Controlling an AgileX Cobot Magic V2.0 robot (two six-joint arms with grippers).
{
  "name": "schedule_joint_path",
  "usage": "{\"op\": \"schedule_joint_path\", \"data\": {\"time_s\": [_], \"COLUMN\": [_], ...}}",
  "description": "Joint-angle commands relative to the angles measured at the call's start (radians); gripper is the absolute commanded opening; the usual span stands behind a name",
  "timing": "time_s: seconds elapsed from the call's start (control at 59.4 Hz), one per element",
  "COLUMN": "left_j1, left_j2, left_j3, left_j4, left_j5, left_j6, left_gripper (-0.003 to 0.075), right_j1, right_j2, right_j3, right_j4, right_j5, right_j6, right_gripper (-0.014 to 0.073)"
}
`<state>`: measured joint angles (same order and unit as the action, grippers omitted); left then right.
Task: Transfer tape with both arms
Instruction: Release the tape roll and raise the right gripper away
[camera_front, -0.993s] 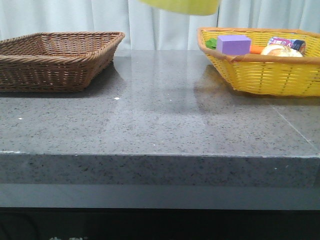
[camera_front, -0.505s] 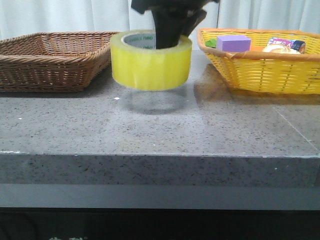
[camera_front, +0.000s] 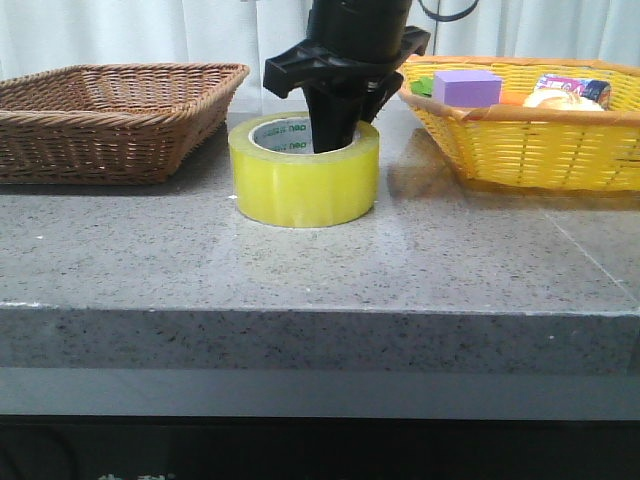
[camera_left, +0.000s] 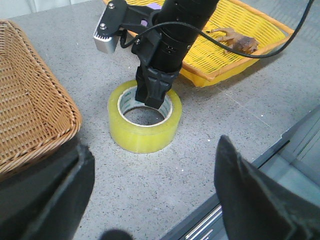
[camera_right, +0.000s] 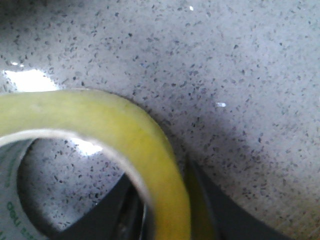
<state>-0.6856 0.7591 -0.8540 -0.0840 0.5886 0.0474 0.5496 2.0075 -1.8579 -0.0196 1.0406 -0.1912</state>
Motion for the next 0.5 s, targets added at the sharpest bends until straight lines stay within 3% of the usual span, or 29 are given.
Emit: {"op": "schedule_joint_path", "data": {"time_s": [0.0,0.32,0.488], "left_j1": [-0.009,-0.009,-0.009], "left_j2": [-0.002,-0.002,-0.002], "left_j3": [-0.034,-0.034,-0.034], "left_j4": [-0.012,-0.012,-0.012], "left_j5": [-0.067,-0.078,-0.078], "left_j6": [-0.002,-0.002,-0.002], "left_gripper": [0.0493,0.0493,0.0493], "right_j1": [0.001,-0.006,-0.048], "right_j2": [-0.062,-0.147,-0.268], "right_j3": [-0.034,-0.101,-0.084], "right_j4": [-0.004,0.020,0.141], "right_j5": [-0.038,-0.032,-0.035], "right_j6": [-0.009,0.054,0.072], "right_gripper": [0.0328,0.0350,0.0350]}}
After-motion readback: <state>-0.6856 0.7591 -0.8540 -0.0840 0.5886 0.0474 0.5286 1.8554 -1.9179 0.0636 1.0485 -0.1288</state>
